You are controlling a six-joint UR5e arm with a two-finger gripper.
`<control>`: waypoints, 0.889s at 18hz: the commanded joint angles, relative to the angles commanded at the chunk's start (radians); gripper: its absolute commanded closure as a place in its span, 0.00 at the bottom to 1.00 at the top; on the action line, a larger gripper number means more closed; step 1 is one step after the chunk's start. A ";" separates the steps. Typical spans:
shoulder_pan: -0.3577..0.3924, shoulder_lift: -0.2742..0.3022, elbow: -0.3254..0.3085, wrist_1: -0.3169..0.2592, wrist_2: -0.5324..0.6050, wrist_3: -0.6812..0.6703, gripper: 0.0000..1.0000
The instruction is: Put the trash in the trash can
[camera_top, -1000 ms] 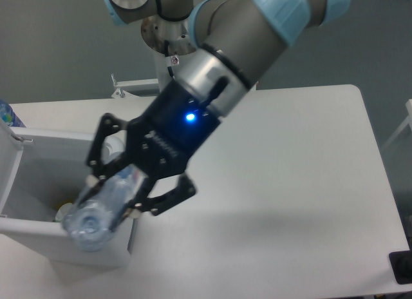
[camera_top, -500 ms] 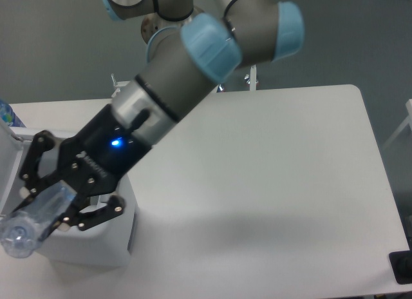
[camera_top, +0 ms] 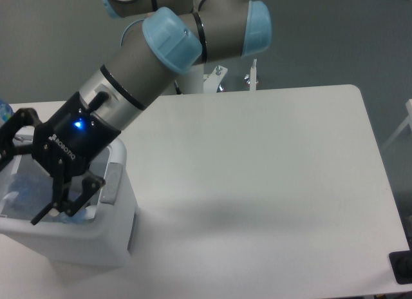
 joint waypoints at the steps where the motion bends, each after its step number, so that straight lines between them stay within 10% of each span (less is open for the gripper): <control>1: 0.018 0.000 0.000 0.000 0.000 0.000 0.00; 5: 0.100 -0.017 0.034 -0.002 0.035 0.105 0.00; 16: 0.196 -0.037 0.015 -0.092 0.572 0.368 0.00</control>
